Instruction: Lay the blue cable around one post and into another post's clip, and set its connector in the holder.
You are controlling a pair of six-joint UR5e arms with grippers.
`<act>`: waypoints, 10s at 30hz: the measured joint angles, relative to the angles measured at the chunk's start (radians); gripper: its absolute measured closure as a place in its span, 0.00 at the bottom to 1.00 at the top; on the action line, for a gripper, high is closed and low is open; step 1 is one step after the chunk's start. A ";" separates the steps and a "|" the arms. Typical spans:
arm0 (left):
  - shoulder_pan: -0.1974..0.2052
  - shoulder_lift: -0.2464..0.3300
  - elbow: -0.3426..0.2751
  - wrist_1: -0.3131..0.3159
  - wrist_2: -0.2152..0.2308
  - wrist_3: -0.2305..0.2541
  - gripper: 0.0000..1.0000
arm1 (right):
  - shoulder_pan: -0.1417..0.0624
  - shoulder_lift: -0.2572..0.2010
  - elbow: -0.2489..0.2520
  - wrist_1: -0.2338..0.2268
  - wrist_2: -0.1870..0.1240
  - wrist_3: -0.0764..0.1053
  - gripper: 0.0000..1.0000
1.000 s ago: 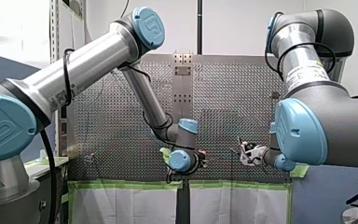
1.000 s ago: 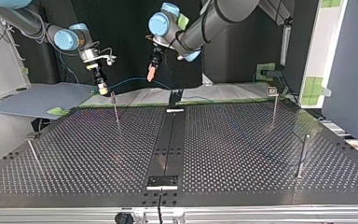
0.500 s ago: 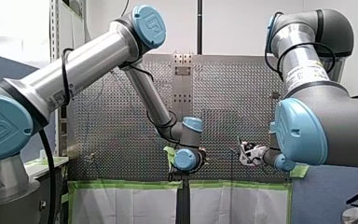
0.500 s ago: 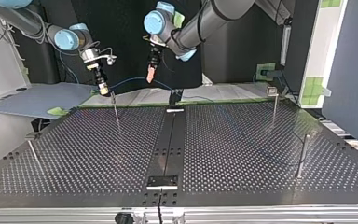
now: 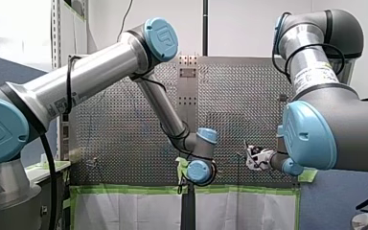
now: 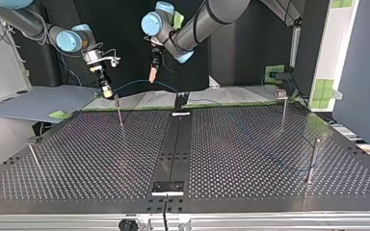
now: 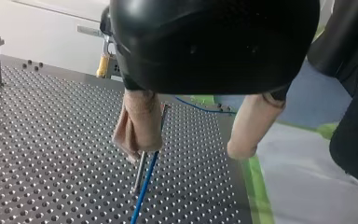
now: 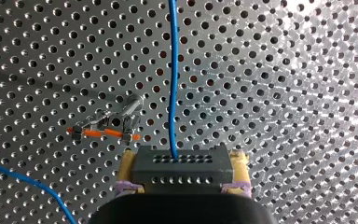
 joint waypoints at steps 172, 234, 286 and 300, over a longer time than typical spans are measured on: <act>0.048 -0.168 0.286 0.146 0.025 0.060 0.98 | -0.172 0.118 -0.079 -0.112 0.213 0.213 1.00; 0.095 -0.220 0.421 -0.005 0.071 0.032 0.98 | -0.167 0.118 -0.105 -0.093 0.202 0.213 1.00; 0.120 -0.216 0.423 -0.019 0.129 0.060 0.00 | -0.180 0.119 -0.165 -0.072 0.193 0.258 1.00; 0.117 -0.192 0.401 -0.115 0.205 0.106 0.00 | -0.176 0.120 -0.164 -0.069 0.179 0.259 1.00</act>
